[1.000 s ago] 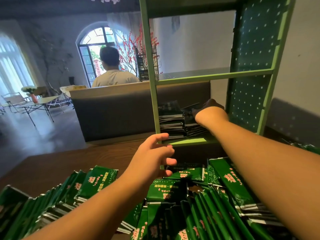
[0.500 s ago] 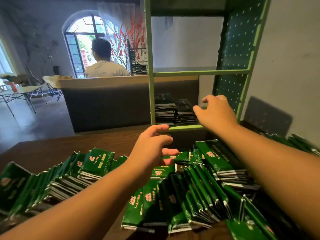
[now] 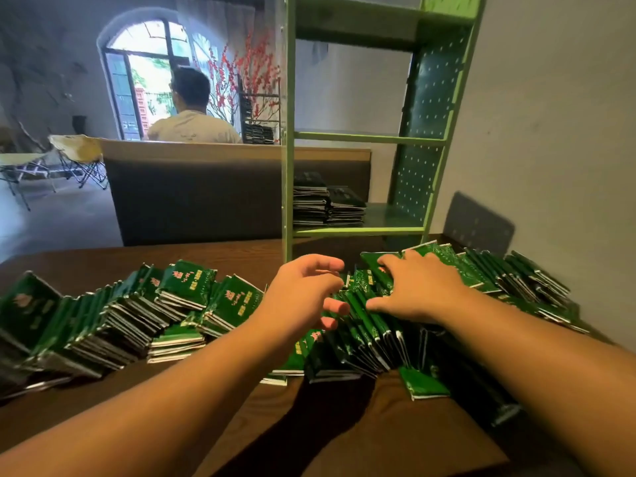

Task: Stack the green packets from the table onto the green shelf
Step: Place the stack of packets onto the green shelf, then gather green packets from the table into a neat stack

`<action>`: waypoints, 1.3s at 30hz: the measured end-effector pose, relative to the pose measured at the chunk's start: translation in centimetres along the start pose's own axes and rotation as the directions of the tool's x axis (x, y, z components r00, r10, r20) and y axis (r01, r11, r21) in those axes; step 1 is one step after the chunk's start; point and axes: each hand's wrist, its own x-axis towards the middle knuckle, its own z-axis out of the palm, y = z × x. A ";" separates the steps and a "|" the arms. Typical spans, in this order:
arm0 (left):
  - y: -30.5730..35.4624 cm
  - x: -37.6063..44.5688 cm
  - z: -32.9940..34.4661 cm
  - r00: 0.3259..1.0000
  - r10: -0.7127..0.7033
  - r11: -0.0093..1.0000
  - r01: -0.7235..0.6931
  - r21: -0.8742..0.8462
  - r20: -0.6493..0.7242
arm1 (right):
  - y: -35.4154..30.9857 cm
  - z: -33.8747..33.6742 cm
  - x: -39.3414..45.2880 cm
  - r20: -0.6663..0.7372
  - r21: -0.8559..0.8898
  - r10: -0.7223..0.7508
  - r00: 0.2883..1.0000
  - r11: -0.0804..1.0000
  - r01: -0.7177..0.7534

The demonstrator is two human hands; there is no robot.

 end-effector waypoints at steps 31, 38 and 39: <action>-1.6 0.2 1.4 1.000 -0.010 0.998 0.010 0.065 -0.010 | 1.5 2.2 1.5 -0.145 0.062 -0.046 0.988 0.997 0.056; -1.7 0.6 2.0 1.000 -0.015 0.999 0.015 0.045 -0.003 | 1.4 1.2 0.8 -0.295 -0.034 -0.076 0.952 0.997 0.069; -1.7 0.5 2.0 1.000 -0.016 0.999 0.016 0.040 -0.003 | 1.5 1.0 0.7 -0.316 -0.030 -0.062 0.947 0.998 0.055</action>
